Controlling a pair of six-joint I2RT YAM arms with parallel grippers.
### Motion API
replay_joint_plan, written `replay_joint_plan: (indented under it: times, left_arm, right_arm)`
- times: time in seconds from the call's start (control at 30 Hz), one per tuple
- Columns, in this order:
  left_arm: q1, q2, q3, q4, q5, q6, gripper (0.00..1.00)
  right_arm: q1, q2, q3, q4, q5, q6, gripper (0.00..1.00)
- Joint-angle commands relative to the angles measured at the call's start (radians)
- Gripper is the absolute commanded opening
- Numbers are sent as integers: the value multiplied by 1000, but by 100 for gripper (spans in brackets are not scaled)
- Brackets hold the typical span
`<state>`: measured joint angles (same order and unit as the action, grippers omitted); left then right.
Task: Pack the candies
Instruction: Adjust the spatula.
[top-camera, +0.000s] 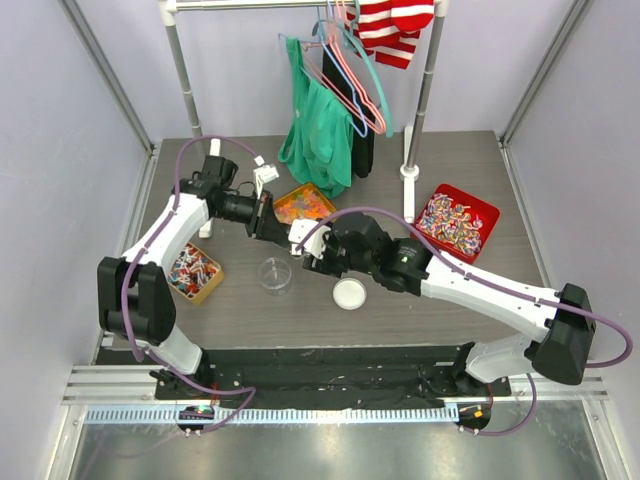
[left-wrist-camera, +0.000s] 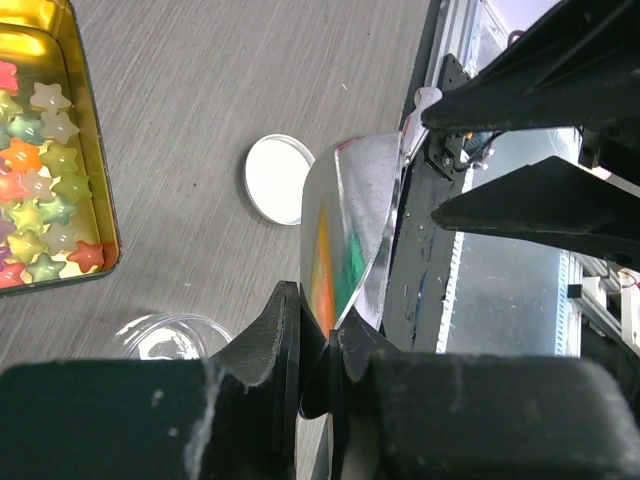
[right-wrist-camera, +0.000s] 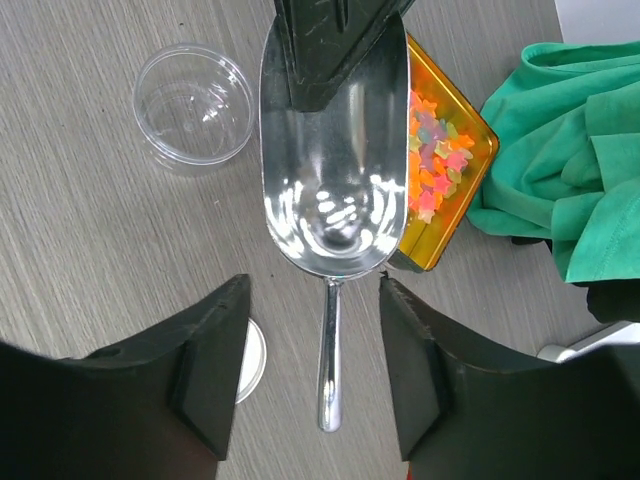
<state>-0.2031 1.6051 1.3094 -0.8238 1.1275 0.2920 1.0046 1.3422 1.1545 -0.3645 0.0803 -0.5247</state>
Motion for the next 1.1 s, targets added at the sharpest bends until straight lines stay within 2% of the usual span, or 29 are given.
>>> replay_joint_plan:
  times: [0.0, 0.1, 0.47, 0.67, 1.07]
  left_arm:
    - [-2, -42, -4, 57, 17, -43, 0]
    - [-2, -47, -4, 49, 20, -40, 0]
    - [-1, -59, 1, 8, 43, -4, 0]
    - [-2, -36, 21, -75, 66, 71, 0]
    - [-1, -10, 27, -144, 89, 144, 0]
  right_arm:
    - [3, -17, -18, 61, 16, -6, 54]
    - [3, -15, -41, 76, 33, -26, 49]
    - [5, -26, -110, 179, 114, -80, 46]
    - [5, -9, -95, 211, 128, -107, 34]
    - [15, 40, -32, 194, 105, -101, 28]
